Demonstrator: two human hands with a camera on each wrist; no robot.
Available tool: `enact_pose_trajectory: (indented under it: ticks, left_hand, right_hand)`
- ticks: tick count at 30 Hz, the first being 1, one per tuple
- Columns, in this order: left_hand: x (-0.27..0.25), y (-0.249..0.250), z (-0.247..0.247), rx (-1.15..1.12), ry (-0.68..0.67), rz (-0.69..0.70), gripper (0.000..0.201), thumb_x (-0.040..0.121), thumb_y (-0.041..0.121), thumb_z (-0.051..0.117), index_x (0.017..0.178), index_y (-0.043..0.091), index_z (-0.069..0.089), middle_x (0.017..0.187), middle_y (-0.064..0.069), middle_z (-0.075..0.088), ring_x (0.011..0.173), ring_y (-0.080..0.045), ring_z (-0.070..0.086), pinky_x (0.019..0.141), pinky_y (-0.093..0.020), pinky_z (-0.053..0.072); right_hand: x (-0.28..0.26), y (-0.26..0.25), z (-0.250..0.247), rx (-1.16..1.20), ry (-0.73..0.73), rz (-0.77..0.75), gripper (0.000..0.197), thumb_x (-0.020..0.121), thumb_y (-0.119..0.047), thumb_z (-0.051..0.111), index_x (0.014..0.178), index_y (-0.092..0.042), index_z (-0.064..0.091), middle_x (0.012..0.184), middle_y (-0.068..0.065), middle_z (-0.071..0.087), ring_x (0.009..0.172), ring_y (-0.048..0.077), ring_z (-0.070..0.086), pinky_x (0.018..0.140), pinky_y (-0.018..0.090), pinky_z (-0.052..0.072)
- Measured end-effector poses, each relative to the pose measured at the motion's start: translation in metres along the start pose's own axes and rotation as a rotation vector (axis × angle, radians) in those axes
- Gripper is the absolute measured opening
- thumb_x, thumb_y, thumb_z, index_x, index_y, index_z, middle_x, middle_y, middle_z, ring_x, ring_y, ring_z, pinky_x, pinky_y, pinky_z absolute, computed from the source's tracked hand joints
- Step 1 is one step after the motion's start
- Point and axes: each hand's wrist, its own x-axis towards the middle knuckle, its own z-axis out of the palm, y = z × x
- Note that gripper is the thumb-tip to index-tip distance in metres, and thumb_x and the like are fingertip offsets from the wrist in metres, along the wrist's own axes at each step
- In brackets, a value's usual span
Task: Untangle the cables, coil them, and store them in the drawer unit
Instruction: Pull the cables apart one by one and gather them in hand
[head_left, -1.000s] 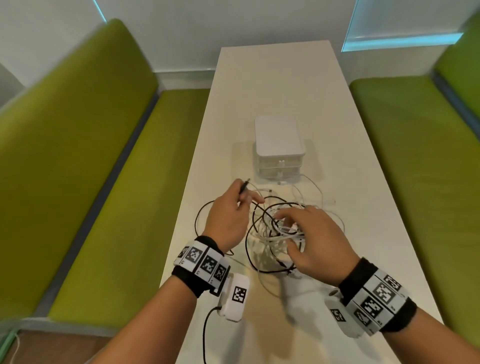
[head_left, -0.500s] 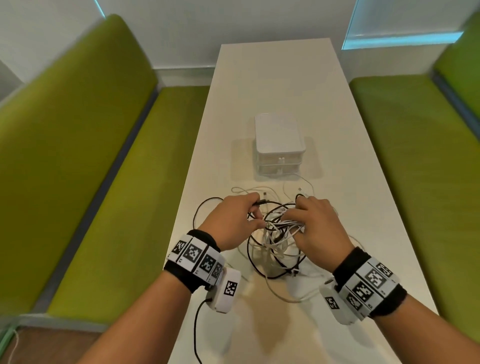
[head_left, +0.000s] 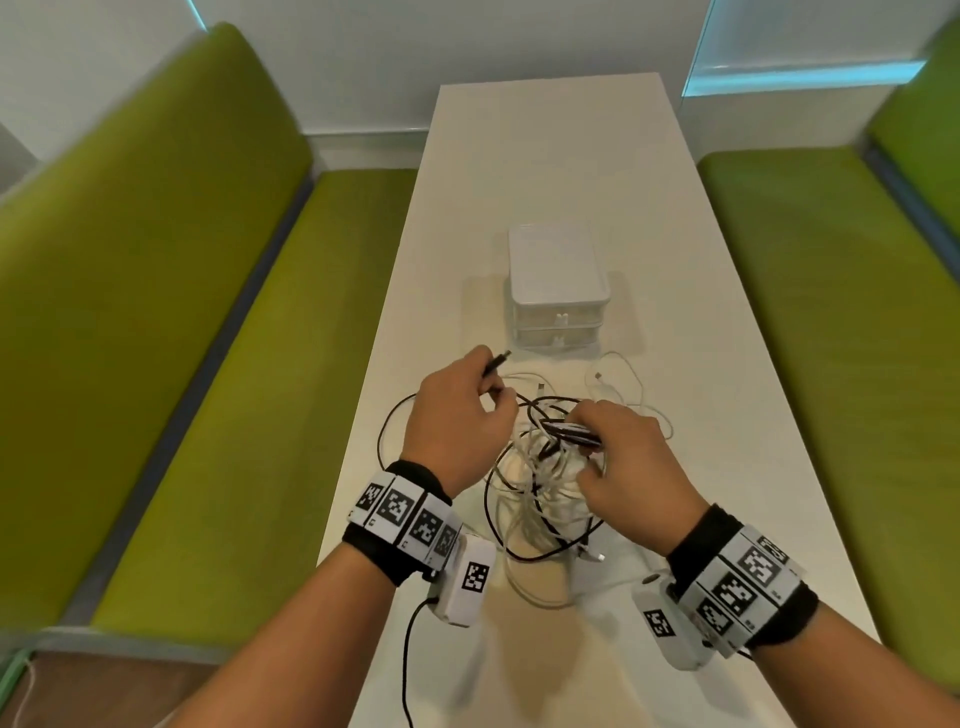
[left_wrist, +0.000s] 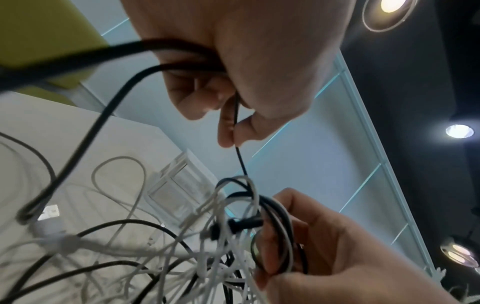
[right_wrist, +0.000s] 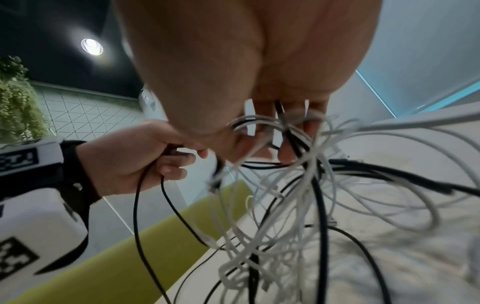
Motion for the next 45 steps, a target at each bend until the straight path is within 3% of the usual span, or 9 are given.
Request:
enact_pose_trajectory:
  ticks: [5,10,18,22,29,35,39,42,45]
  left_hand:
    - [-0.001,-0.003,-0.002,-0.087,-0.068,-0.014,0.034,0.088,0.015,0.063,0.071,0.018,0.034,0.068,0.004,0.058,0.056,-0.009,0.044,0.056,-0.018,0.035]
    - [-0.005,-0.003,0.005,-0.109,-0.115,0.018,0.028,0.090,0.018,0.065,0.077,0.010,0.042,0.070,0.003,0.058,0.058,-0.007,0.044,0.057,-0.018,0.034]
    - [-0.002,-0.003,0.016,-0.037,-0.212,-0.013,0.033,0.097,0.026,0.058,0.081,0.030,0.029,0.094,0.003,0.066,0.055,-0.003,0.047,0.058,-0.029,0.035]
    - [-0.002,0.000,0.020,0.060,-0.272,0.051,0.030,0.098,0.043,0.057,0.088,0.026,0.034,0.090,0.003,0.066,0.074,-0.016,0.057,0.065,-0.038,0.045]
    - [-0.002,-0.002,0.017,-0.190,-0.130,-0.118,0.032,0.090,0.022,0.066,0.074,0.018,0.038,0.075,0.004,0.071,0.051,-0.006,0.043,0.060,-0.037,0.044]
    - [0.001,0.010,0.009,-0.569,0.002,-0.248,0.037,0.096,0.010,0.062,0.074,0.016,0.033,0.083,-0.004,0.077,0.042,-0.001,0.045,0.051,-0.030,0.035]
    - [0.011,-0.001,-0.007,-0.327,-0.024,-0.156,0.033,0.098,0.018,0.060,0.075,0.012,0.037,0.085,0.011,0.077,0.051,-0.014,0.050,0.049,-0.035,0.041]
    - [0.009,-0.002,-0.003,-0.208,-0.114,-0.122,0.029,0.099,0.017,0.056,0.078,0.015,0.037,0.088,0.011,0.076,0.042,-0.004,0.043,0.045,-0.019,0.034]
    - [0.002,0.001,0.004,-0.437,-0.204,-0.195,0.022,0.102,0.017,0.053,0.091,0.007,0.037,0.095,0.005,0.074,0.046,-0.007,0.053,0.044,-0.022,0.037]
  right_hand:
    - [-0.001,-0.008,-0.007,-0.036,0.001,0.026,0.007,0.070,-0.029,0.051,0.075,-0.025,0.053,0.070,-0.011,0.055,0.071,0.012,0.050,0.083,0.041,0.040]
    - [0.003,-0.004,-0.003,-0.125,0.004,0.111,0.046,0.078,-0.073,0.062,0.068,-0.028,0.061,0.066,-0.014,0.062,0.071,0.002,0.057,0.086,0.035,0.035]
    - [0.011,0.003,0.000,-0.033,-0.028,0.158,0.006,0.081,-0.025,0.069,0.078,-0.026,0.064,0.071,-0.010,0.066,0.082,0.018,0.064,0.095,0.042,0.038]
    - [0.014,-0.003,0.003,-0.110,0.018,0.141,0.023,0.074,-0.005,0.060,0.083,-0.027,0.060,0.080,-0.009,0.059,0.088,0.021,0.056,0.088,0.039,0.029]
    - [0.008,-0.008,-0.003,-0.023,-0.058,0.144,0.032,0.078,-0.059,0.068,0.082,-0.031,0.054,0.079,-0.017,0.064,0.087,0.004,0.052,0.089,0.038,0.025]
    - [0.006,-0.003,0.004,-0.018,-0.099,0.159,0.043,0.069,0.004,0.052,0.082,-0.035,0.039,0.087,-0.008,0.052,0.086,0.016,0.049,0.081,0.038,0.025]
    - [-0.002,0.003,0.003,-0.019,-0.065,0.104,0.036,0.072,-0.014,0.057,0.100,-0.037,0.054,0.100,-0.016,0.052,0.099,0.010,0.051,0.092,0.039,0.025]
    - [-0.002,0.001,0.004,-0.145,0.037,0.049,0.029,0.075,-0.031,0.057,0.104,-0.033,0.060,0.116,-0.014,0.052,0.117,0.017,0.046,0.095,0.040,0.026]
    - [0.002,0.002,0.002,-0.327,0.105,0.001,0.024,0.085,-0.041,0.058,0.108,-0.037,0.066,0.133,-0.017,0.055,0.139,0.021,0.035,0.106,0.047,0.020]
